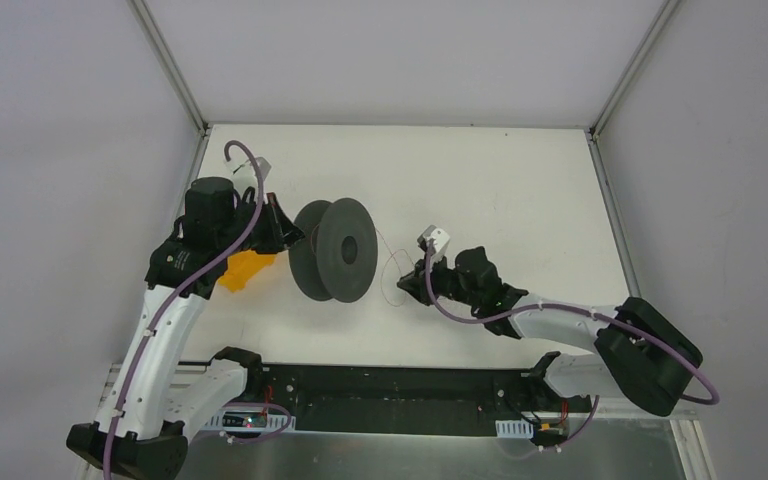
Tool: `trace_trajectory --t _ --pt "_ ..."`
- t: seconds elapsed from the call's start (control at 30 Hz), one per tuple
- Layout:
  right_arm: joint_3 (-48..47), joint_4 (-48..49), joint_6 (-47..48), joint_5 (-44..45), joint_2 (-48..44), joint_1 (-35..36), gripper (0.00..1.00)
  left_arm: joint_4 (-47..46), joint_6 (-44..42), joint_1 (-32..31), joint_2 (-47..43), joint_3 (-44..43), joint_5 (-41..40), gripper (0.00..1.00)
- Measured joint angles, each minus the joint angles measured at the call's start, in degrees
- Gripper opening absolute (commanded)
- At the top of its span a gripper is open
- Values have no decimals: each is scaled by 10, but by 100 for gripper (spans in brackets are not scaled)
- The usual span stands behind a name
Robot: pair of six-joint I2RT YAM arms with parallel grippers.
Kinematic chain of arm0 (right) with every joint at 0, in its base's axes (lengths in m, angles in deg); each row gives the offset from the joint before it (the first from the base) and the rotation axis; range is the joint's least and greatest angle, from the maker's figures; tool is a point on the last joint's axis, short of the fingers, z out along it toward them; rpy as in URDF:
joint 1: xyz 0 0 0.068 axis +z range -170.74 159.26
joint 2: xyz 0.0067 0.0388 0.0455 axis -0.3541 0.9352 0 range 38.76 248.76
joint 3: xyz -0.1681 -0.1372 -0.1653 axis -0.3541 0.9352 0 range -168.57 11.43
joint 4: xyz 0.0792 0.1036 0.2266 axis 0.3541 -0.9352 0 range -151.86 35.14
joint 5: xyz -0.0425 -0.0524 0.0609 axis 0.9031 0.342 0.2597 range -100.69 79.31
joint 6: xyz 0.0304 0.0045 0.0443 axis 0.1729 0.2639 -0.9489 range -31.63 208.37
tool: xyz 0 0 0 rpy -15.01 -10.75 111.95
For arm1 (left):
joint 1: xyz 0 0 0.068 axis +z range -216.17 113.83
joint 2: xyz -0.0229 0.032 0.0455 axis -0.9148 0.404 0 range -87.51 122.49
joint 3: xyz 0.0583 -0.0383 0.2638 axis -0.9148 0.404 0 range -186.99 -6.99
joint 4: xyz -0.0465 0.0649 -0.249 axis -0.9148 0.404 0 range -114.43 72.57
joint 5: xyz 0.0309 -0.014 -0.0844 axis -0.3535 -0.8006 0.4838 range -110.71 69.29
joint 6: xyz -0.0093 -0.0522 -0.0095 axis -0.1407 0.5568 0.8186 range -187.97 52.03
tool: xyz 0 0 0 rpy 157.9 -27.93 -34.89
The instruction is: Wrap the cables
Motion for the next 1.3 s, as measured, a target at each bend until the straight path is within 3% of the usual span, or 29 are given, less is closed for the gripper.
trace_trajectory --t 0.13,0.3,0.53,0.67,1.3 --pt "12 21 38 -57 -14 2 44 -2 15 0 -16 -21 3 0" --pt "13 52 103 -84 -47 2 57 -2 24 0 -38 -31 15 0" --pt "25 47 204 -79 -114 -10 59 -2 24 0 -54 -43 15 0" --pt "25 21 217 -79 -131 -35 60 -2 23 0 -54 -46 15 0" --pt "-49 -64 73 -55 -128 -45 61 -33 -45 0 -15 54 -1 0"
